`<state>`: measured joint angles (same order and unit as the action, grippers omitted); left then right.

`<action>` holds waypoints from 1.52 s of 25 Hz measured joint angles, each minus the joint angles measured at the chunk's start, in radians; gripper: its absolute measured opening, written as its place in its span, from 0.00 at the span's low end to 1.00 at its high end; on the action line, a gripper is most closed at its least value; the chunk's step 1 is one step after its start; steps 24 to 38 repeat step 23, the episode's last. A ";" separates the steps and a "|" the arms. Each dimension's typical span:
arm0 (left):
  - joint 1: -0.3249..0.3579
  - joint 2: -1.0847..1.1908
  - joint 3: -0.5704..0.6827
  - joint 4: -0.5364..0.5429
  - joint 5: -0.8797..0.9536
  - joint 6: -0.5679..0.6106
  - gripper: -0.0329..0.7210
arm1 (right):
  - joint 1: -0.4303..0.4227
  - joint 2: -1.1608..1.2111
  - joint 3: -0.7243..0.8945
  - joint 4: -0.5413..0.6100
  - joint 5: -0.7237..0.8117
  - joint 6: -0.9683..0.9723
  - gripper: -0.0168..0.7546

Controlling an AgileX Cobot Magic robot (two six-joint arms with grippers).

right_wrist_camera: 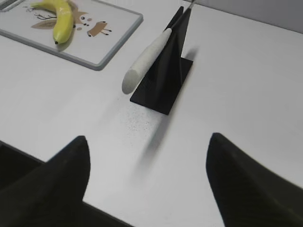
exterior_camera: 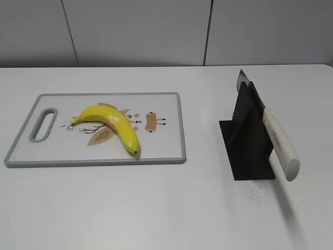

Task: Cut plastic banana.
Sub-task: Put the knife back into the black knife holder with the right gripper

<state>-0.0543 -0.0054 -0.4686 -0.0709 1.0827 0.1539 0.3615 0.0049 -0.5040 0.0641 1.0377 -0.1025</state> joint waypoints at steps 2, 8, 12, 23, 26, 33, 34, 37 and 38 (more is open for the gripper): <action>0.000 0.000 0.000 0.000 0.000 0.000 0.82 | -0.035 -0.009 0.000 0.002 0.001 0.000 0.77; 0.000 0.000 0.000 0.001 0.000 0.000 0.82 | -0.182 -0.012 0.000 0.011 0.002 0.000 0.77; 0.000 0.000 0.000 0.001 0.000 0.000 0.82 | -0.258 -0.012 0.000 0.012 0.002 0.000 0.77; 0.000 0.000 0.000 0.000 0.000 0.000 0.82 | -0.268 -0.012 0.000 0.013 0.003 0.000 0.77; 0.000 0.000 0.000 0.000 0.000 0.000 0.82 | -0.268 -0.012 0.000 0.013 0.003 0.000 0.77; 0.000 0.000 0.000 0.000 0.000 0.000 0.82 | -0.268 -0.012 0.000 0.013 0.003 0.000 0.77; 0.000 0.000 0.000 0.000 0.000 0.000 0.82 | -0.268 -0.012 0.000 0.013 0.003 0.000 0.77; 0.000 0.000 0.000 0.000 0.000 0.000 0.82 | -0.268 -0.012 0.000 0.013 0.003 0.000 0.77; 0.000 0.000 0.000 0.000 0.000 0.000 0.82 | -0.268 -0.012 0.000 0.013 0.003 0.000 0.77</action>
